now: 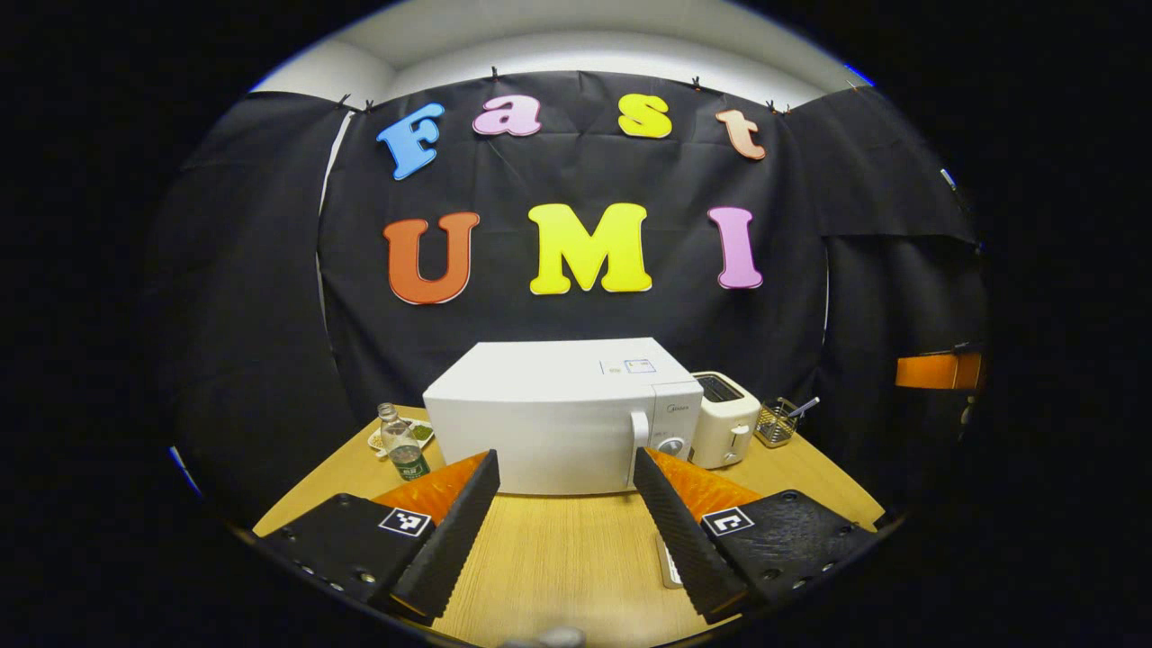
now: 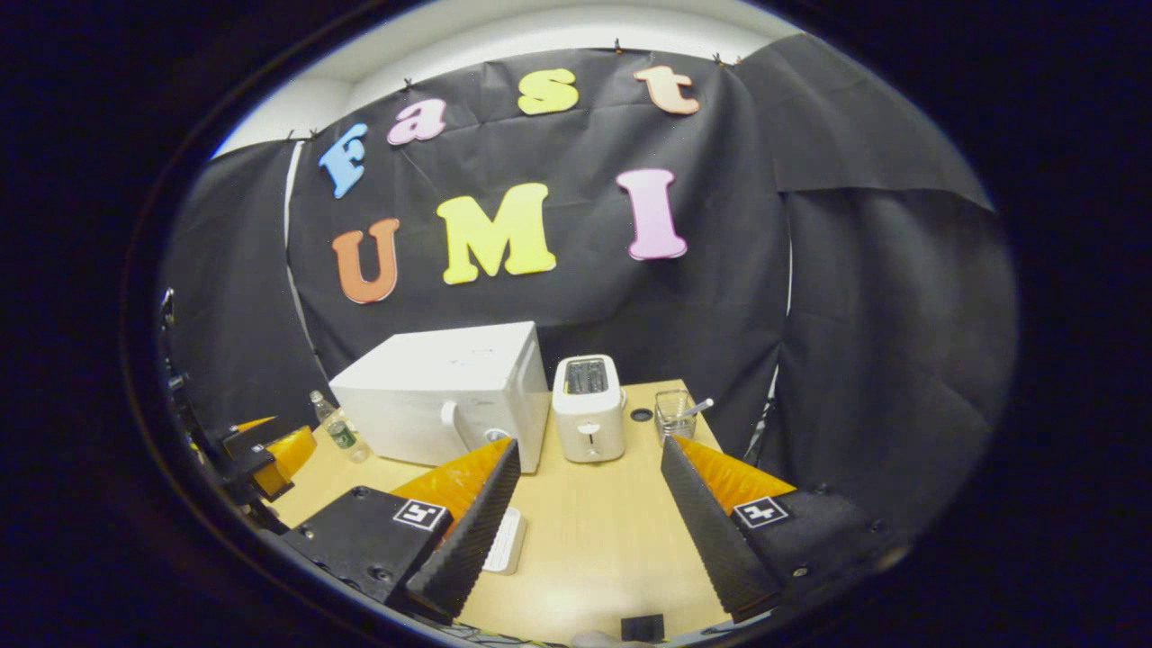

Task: Open the microwave oven with the left hand, put the food in, and close the microwave oven.

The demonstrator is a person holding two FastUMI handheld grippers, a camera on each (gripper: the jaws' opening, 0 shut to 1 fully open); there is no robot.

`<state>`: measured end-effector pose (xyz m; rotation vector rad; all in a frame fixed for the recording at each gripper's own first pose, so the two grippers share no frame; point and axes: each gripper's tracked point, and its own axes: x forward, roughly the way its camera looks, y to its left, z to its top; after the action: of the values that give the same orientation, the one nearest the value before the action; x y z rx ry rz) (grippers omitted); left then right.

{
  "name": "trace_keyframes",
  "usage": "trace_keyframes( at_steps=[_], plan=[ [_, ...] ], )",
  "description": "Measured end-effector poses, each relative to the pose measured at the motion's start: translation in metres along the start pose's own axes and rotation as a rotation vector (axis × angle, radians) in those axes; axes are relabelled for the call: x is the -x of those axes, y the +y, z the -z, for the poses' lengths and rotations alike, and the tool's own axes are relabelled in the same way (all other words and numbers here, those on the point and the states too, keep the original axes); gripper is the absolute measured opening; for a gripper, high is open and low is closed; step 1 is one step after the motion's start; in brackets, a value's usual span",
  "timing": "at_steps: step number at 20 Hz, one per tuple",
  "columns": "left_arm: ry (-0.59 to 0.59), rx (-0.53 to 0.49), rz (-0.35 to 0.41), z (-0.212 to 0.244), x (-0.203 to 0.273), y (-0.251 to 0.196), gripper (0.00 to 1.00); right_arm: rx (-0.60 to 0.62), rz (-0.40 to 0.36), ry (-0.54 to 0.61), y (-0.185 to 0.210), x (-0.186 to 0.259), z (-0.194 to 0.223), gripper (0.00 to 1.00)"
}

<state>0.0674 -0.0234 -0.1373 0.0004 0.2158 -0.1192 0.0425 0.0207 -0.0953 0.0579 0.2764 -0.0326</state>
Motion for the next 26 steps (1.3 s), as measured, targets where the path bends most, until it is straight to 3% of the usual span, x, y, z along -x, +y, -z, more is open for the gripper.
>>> trace_keyframes(
  at_steps=[1, 2, 3, 4, 6, 7, 8, 9, 11, 12, 13, 19, 20, 21, 24, 25, 26],
  plan=[
    [-0.018, 0.006, -0.007, -0.014, 0.016, 0.006, 0.94, 0.010, -0.001, -0.025, 0.011, 0.013, -0.006, 0.91],
    [-0.035, 0.011, -0.007, -0.028, 0.029, 0.012, 0.94, 0.019, -0.002, -0.048, 0.023, 0.024, -0.012, 1.00],
    [-0.052, 0.015, -0.009, -0.039, 0.041, 0.016, 0.94, 0.023, -0.004, -0.073, 0.032, 0.036, -0.018, 0.91],
    [-0.077, 0.019, -0.008, -0.052, 0.055, 0.021, 0.94, 0.027, -0.005, -0.100, 0.040, 0.047, -0.024, 1.00],
    [-0.121, 0.016, 0.000, -0.073, 0.079, 0.028, 0.94, 0.030, -0.008, -0.136, 0.054, 0.065, -0.035, 1.00],
    [-0.129, 0.008, 0.001, -0.078, 0.088, 0.030, 0.94, 0.029, -0.008, -0.150, 0.059, 0.072, -0.039, 0.90],
    [-0.130, 0.004, 0.001, -0.080, 0.096, 0.034, 0.93, 0.029, -0.007, -0.170, 0.063, 0.080, -0.046, 1.00],
    [-0.127, 0.004, 0.004, -0.082, 0.103, 0.037, 0.94, 0.028, -0.002, -0.187, 0.066, 0.086, -0.052, 1.00],
    [-0.137, 0.010, 0.005, -0.090, 0.113, 0.041, 0.93, 0.029, 0.003, -0.209, 0.073, 0.098, -0.059, 1.00],
    [-0.146, 0.012, 0.002, -0.091, 0.116, 0.045, 0.89, 0.032, 0.004, -0.215, 0.076, 0.103, -0.060, 0.91],
    [-0.151, 0.016, 0.000, -0.091, 0.120, 0.049, 0.93, 0.036, 0.005, -0.219, 0.079, 0.108, -0.061, 1.00],
    [-0.188, 0.042, -0.008, -0.103, 0.134, 0.065, 0.93, 0.043, 0.002, -0.213, 0.091, 0.123, -0.059, 1.00],
    [-0.196, 0.045, -0.009, -0.104, 0.136, 0.068, 0.93, 0.039, 0.003, -0.210, 0.091, 0.124, -0.058, 0.91],
    [-0.198, 0.042, -0.010, -0.105, 0.138, 0.070, 0.93, 0.032, 0.002, -0.206, 0.090, 0.126, -0.056, 1.00],
    [-0.216, 0.031, -0.017, -0.111, 0.144, 0.074, 0.94, 0.022, 0.007, -0.205, 0.088, 0.130, -0.058, 1.00],
    [-0.220, 0.028, -0.018, -0.112, 0.144, 0.074, 0.93, 0.021, 0.009, -0.206, 0.087, 0.131, -0.059, 0.91],
    [-0.221, 0.027, -0.015, -0.112, 0.145, 0.073, 0.93, 0.021, 0.012, -0.206, 0.087, 0.131, -0.059, 0.90]
  ],
)
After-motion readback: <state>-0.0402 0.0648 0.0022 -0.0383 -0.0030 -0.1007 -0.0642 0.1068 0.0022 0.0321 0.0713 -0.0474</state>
